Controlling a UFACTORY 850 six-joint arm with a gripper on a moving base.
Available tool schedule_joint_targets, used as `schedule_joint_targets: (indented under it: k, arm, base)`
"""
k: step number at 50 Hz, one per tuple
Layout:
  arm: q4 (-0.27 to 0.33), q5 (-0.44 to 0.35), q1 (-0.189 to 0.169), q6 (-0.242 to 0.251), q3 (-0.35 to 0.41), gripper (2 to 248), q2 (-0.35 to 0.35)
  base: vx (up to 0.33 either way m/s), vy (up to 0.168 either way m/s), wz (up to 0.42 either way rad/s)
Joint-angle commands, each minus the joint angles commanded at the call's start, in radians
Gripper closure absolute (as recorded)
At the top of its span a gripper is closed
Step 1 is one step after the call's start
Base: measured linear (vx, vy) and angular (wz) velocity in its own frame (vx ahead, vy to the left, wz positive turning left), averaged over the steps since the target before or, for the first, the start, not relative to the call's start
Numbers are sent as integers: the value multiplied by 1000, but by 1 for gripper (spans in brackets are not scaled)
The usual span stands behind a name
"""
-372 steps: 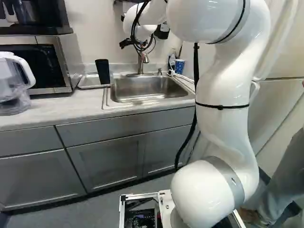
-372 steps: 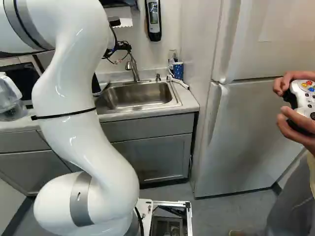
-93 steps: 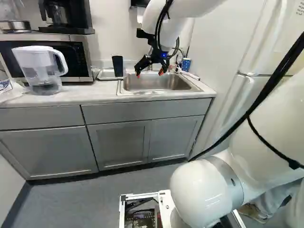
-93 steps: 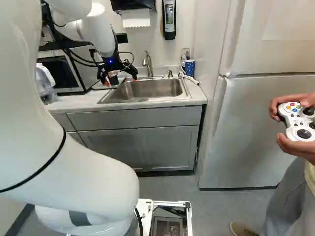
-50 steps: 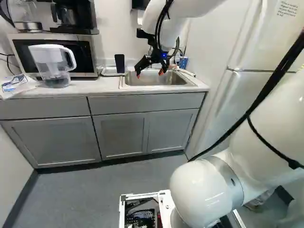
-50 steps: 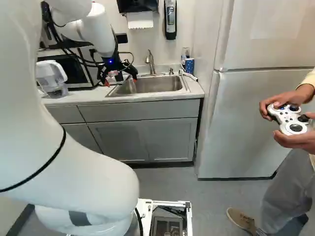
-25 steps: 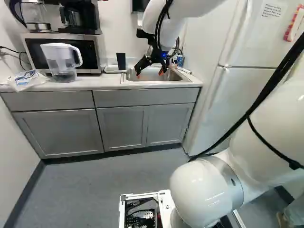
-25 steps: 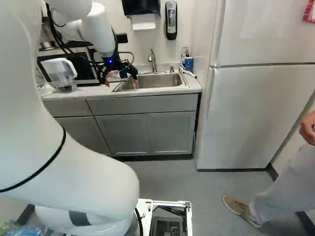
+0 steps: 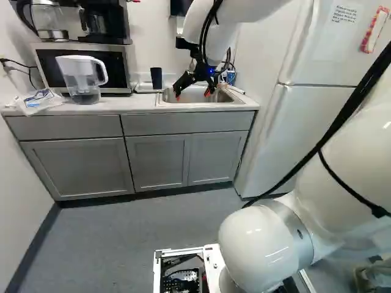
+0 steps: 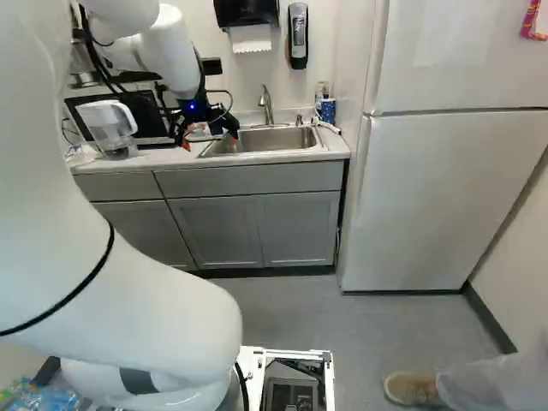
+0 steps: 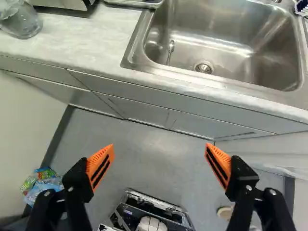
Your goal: Rinse the cup and place it in the tray
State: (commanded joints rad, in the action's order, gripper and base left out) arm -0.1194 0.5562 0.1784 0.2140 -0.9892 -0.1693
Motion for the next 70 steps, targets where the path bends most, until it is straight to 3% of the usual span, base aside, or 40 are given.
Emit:
schedule_joint_targets:
  k: [34, 70]
  arm:
    - [3, -34, -4, -5, 21, 3, -3]
    - [17, -206, -26, -31, 130, 3, -16]
  base:
    - [0, 0, 0]
    - [0, 0, 0]
